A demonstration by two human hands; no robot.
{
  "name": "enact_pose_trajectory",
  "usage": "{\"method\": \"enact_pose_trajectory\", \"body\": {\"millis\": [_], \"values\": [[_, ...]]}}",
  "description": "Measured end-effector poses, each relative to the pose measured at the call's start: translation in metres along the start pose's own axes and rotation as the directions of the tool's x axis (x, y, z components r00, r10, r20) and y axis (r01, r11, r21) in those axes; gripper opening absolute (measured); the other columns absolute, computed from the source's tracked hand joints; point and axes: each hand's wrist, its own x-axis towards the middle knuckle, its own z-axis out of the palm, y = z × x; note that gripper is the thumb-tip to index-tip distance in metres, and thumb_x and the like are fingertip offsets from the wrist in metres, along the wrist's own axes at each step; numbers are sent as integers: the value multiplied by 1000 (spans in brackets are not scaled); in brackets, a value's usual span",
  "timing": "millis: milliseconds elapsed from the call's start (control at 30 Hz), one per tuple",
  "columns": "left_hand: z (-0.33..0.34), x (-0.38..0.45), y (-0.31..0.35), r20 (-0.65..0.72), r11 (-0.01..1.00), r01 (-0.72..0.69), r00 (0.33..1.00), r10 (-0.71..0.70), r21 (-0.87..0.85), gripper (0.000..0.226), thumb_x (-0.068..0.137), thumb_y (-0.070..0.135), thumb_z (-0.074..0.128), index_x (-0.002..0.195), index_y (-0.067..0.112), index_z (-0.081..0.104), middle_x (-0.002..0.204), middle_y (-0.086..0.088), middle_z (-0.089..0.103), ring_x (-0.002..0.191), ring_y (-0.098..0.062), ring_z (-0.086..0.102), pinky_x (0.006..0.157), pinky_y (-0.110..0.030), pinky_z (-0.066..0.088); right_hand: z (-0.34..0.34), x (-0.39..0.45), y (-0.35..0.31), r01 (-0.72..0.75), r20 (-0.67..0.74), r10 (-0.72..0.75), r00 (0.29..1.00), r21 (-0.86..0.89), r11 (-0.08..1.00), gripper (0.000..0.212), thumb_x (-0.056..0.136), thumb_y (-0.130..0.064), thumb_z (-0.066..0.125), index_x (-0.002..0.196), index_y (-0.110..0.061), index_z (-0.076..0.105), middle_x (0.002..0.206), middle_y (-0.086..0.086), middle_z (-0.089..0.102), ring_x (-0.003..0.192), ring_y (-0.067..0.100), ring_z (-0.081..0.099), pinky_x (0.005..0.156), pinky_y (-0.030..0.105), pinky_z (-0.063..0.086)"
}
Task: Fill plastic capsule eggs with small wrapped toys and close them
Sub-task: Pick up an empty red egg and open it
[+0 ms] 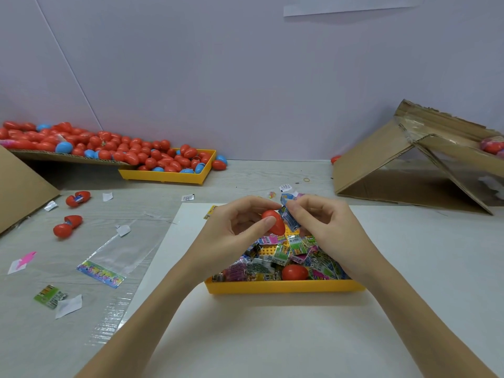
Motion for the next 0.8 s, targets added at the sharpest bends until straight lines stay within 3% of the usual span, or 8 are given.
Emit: {"method": "enact_pose_trajectory", "body": {"millis": [100, 200, 300, 467, 700, 800], "values": [[0, 0, 1, -9, 1000, 6, 1000, -6, -4, 22, 99, 19, 67, 120, 21, 72, 103, 5, 77, 100, -13, 74, 85, -20, 58, 1, 0, 1, 4, 6, -4, 1000, -26, 1000, 27, 99, -37, 62, 90, -17, 77, 86, 10, 72, 81, 27, 67, 75, 39, 56], [-1, 0, 1, -11, 1000, 7, 1000, -7, -28, 20, 99, 17, 67, 118, 20, 73, 104, 2, 77, 100, -14, 74, 86, -21, 58, 2, 0, 1, 14, 21, -14, 1000, -24, 1000, 24, 101, -34, 60, 89, -20, 76, 83, 1, 71, 75, 11, 64, 75, 31, 55], [-1, 0, 1, -10, 999, 11, 1000, -12, -38, 19, 99, 14, 67, 116, 21, 73, 102, 3, 77, 98, -14, 74, 85, -19, 57, 2, 0, 0, -2, 32, 1, 999, 25, 1000, 23, 102, -34, 58, 89, -23, 74, 82, -6, 72, 78, 5, 66, 74, 23, 54], [1, 0, 0, 6, 999, 24, 1000, -24, -42, 20, 97, 17, 68, 114, 27, 72, 102, 6, 77, 98, -12, 74, 84, -19, 58, 3, 0, 1, -7, 25, 5, 1000, 51, 999, 28, 101, -38, 57, 93, -19, 75, 88, 1, 76, 82, 8, 70, 75, 22, 56], [0, 1, -1, 1, 1000, -14, 1000, 14, -11, 20, 99, 20, 67, 118, 25, 72, 105, 7, 77, 100, -11, 74, 83, -16, 56, 3, -1, 0, 11, 37, -10, 999, -20, 1000, 27, 97, -40, 60, 90, -19, 76, 81, -2, 72, 76, 7, 67, 71, 20, 55], [1, 1, -1, 0, 1000, -25, 1000, 25, -12, 19, 100, 19, 66, 118, 21, 72, 104, 5, 76, 100, -14, 74, 83, -18, 56, 4, -2, 0, 13, 32, -13, 999, -12, 1000, 32, 94, -43, 62, 92, -15, 77, 82, 2, 73, 77, 16, 68, 71, 25, 57]]}}
